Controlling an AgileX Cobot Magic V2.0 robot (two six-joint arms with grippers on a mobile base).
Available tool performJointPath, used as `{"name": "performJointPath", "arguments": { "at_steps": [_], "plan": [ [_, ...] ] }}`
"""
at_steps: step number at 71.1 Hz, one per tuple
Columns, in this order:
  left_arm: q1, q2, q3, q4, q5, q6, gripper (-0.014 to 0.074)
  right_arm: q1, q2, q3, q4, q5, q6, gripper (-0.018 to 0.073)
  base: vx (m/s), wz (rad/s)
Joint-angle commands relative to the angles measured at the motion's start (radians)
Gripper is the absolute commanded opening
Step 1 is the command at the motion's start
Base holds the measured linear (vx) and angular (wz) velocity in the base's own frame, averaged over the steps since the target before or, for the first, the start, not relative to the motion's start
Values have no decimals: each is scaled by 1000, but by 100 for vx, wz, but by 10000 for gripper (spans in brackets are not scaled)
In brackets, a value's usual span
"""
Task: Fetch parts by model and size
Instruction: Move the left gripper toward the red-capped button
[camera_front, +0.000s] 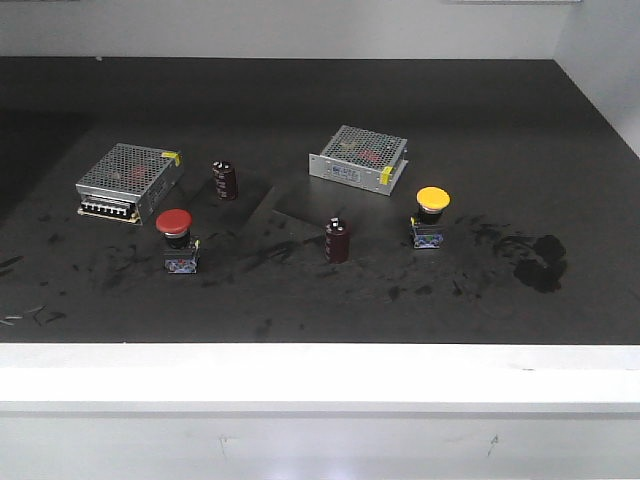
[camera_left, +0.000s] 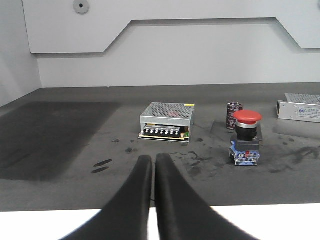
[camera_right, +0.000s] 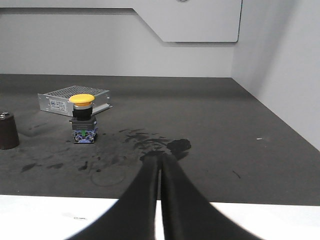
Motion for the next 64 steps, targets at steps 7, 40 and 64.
{"name": "performJointPath", "arguments": {
  "at_steps": [7,40,64],
  "plan": [
    [-6,-14,1,-8,-75,-6,-6,0,-8,8,-7,-72,-2,-10,0,0],
    [-6,-14,1,-8,-75,-6,-6,0,-8,8,-7,-72,-2,-10,0,0],
    [-6,-14,1,-8,-77,-6,-6,0,-8,8,-7,-65,-2,-10,0,0]
  ]
}}
